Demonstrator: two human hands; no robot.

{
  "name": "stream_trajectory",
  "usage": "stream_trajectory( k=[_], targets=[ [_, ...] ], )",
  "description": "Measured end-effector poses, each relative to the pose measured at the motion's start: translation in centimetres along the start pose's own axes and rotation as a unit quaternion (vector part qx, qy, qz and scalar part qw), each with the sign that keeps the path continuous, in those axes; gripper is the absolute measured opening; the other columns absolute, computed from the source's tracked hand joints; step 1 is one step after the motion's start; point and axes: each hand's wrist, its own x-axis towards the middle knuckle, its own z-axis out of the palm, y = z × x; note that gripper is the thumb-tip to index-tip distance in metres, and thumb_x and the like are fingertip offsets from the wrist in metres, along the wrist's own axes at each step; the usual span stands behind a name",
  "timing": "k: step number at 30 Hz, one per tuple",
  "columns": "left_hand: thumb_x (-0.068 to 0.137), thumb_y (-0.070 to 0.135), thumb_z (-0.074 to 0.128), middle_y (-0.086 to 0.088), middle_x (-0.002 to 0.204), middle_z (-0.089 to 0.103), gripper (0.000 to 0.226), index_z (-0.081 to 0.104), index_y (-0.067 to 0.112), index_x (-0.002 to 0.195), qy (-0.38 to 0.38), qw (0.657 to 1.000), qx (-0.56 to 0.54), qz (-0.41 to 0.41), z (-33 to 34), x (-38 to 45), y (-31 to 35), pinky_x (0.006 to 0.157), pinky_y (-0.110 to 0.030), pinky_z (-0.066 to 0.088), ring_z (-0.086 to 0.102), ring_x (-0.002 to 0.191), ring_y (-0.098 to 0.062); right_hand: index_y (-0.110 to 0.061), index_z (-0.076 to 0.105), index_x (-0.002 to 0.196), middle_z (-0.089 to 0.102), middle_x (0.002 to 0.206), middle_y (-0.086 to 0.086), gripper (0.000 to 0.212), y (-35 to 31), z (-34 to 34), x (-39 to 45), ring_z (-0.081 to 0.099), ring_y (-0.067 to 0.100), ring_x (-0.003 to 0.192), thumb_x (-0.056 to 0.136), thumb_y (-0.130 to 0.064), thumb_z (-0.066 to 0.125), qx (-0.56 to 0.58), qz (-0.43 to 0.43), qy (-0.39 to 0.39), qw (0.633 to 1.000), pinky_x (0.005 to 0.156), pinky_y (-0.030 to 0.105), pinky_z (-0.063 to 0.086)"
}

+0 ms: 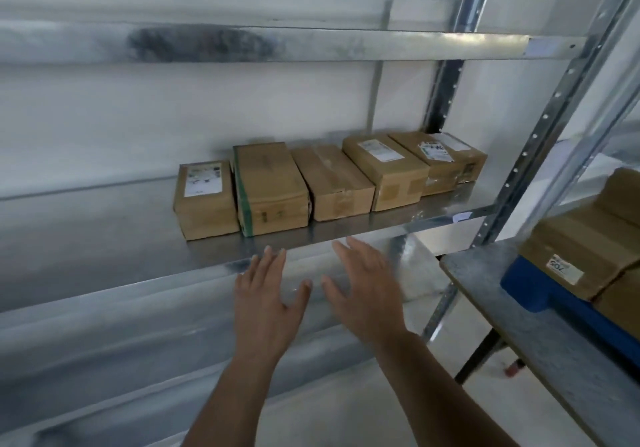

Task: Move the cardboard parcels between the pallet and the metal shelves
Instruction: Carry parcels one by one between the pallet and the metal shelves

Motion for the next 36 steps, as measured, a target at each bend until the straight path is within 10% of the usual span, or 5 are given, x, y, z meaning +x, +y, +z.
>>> stream_trajectory(
  k=[10, 20, 31, 36],
  targets=[
    [0.087, 0.039, 0.062, -0.009, 0.148, 0.037, 0.064, 0.041, 0.012, 0.14, 0.046, 0.996, 0.013, -0.073, -1.6, 6.5, -4.4, 0.114, -0.046, 0.024, 0.03, 0.139, -0.025, -0.024, 0.033, 0.146, 0.037, 0.147, -0.006, 0.058, -2.5, 5.0, 8.3, 0.033, 0.011, 0.132, 0.094, -0.047, 0.045, 0.067, -0.058, -0.059, 0.994, 0.101, 0.023, 0.026],
    [0.09, 0.047, 0.052, -0.002, 0.151, 0.032, 0.067, 0.028, 0.019, 0.147, 0.038, 0.991, -0.019, -0.129, -4.9, 10.3, -12.6, 0.11, -0.032, 0.023, 0.029, 0.138, -0.02, -0.013, 0.045, 0.139, 0.054, 0.134, 0.006, 0.054, -8.9, 11.4, 12.7, 0.046, 0.026, 0.123, 0.092, -0.038, 0.053, 0.067, -0.077, -0.064, 0.993, 0.101, 0.04, 0.04],
    [0.089, 0.056, 0.045, 0.003, 0.153, 0.028, 0.071, 0.02, 0.026, 0.149, -0.027, 0.986, -0.072, -0.147, -6.5, 16.7, -19.7, 0.107, -0.035, 0.026, 0.027, 0.138, -0.018, -0.018, 0.03, 0.145, 0.042, 0.145, 0.002, 0.059, -13.1, 16.3, 18.3, 0.022, 0.024, 0.14, 0.093, -0.042, 0.045, -0.035, -0.02, -0.11, 0.993, 0.112, 0.041, 0.018],
    [0.09, 0.051, 0.048, 0.023, 0.12, 0.042, 0.056, 0.035, 0.033, 0.141, -0.063, 0.974, -0.158, -0.153, -6.3, 18.3, -20.5, 0.086, -0.023, 0.029, 0.039, 0.105, 0.0, -0.015, 0.039, 0.139, 0.049, 0.139, 0.005, 0.053, -14.0, 17.6, 19.5, 0.023, 0.024, 0.14, 0.092, -0.037, 0.046, -0.069, -0.003, -0.102, 0.992, 0.115, 0.043, 0.008]
  ],
)
